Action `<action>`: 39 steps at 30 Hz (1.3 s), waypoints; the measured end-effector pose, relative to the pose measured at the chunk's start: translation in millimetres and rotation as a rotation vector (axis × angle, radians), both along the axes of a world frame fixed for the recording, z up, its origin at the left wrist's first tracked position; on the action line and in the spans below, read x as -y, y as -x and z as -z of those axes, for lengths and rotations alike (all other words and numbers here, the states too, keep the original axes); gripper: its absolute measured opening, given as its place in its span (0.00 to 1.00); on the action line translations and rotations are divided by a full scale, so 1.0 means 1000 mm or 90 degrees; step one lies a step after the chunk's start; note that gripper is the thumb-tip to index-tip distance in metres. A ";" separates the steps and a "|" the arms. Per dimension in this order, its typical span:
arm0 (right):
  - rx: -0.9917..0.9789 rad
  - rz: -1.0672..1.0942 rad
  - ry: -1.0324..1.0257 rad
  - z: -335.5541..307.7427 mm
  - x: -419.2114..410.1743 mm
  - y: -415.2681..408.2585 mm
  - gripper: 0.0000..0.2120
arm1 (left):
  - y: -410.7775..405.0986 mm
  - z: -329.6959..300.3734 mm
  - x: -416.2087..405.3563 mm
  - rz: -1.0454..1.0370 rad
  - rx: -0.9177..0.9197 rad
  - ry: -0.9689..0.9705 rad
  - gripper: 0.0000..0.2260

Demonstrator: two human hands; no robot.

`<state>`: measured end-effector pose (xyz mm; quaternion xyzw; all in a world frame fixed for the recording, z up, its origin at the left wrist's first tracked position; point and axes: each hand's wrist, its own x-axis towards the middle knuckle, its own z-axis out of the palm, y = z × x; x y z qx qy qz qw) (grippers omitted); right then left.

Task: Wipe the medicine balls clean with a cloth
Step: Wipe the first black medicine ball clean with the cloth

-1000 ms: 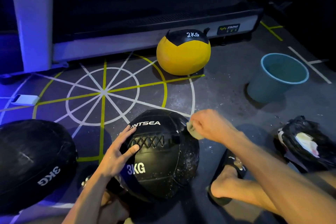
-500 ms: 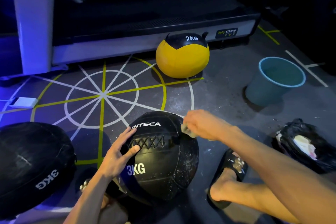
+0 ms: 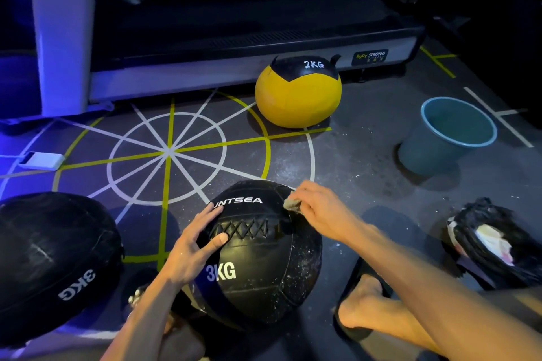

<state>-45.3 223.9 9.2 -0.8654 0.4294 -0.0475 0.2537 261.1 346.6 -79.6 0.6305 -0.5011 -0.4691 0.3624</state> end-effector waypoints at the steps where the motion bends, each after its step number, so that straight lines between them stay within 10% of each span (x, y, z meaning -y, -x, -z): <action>1: 0.000 -0.027 -0.015 0.003 -0.004 0.000 0.15 | -0.001 0.000 0.000 0.001 0.005 0.003 0.34; 27: -0.002 -0.032 -0.062 0.009 -0.002 0.010 0.15 | 0.003 0.003 0.003 0.001 0.032 0.009 0.34; 39: 0.206 0.138 0.098 0.012 0.007 -0.007 0.07 | 0.005 0.002 0.003 -0.002 0.038 0.009 0.33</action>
